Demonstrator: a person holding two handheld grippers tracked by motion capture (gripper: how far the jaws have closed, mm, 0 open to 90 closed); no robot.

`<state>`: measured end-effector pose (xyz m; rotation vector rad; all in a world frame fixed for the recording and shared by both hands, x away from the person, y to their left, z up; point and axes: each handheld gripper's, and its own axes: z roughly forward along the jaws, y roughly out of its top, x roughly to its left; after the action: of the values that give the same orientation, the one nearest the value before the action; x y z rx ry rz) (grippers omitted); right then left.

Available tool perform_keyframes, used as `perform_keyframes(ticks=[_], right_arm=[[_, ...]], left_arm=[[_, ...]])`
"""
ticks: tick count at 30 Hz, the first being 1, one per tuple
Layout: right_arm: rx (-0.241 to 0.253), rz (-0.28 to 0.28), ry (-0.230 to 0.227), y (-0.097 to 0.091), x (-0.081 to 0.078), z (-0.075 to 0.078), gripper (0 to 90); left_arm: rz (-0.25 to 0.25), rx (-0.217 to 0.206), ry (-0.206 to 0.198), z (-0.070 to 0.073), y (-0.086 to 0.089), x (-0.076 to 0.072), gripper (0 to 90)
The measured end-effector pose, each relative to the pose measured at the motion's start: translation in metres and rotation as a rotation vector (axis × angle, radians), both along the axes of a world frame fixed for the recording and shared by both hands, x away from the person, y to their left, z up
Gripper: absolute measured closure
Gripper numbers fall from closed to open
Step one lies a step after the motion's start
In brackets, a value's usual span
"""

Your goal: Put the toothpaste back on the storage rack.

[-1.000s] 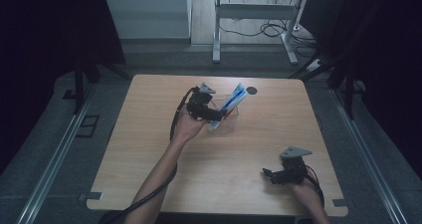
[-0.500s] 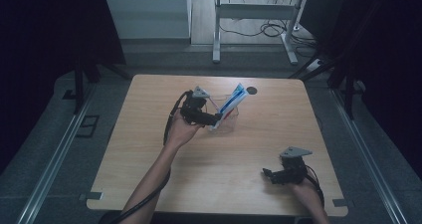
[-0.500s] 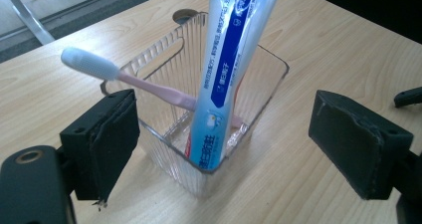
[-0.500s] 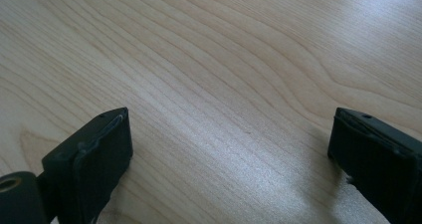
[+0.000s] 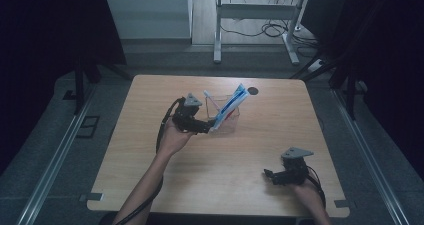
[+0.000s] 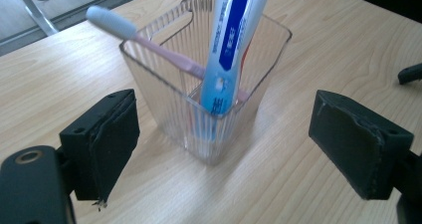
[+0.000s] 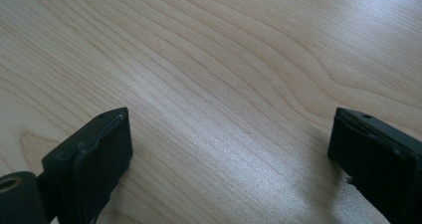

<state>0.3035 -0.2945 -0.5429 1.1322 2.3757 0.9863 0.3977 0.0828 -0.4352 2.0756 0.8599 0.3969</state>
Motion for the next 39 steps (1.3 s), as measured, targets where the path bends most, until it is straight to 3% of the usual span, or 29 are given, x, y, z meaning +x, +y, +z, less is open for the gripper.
perform_keyframes(ticks=[13,39], right_arm=[[0.000,0.001,-0.001,0.000,0.000,0.000,3.3],[0.004,-0.004,0.003,0.000,0.000,0.000,3.3]], left_arm=[[0.023,0.016,-0.009,-0.011,0.025,-0.022,12.8],[0.073,-0.016,0.011,-0.044,0.068,-0.067,12.9]])
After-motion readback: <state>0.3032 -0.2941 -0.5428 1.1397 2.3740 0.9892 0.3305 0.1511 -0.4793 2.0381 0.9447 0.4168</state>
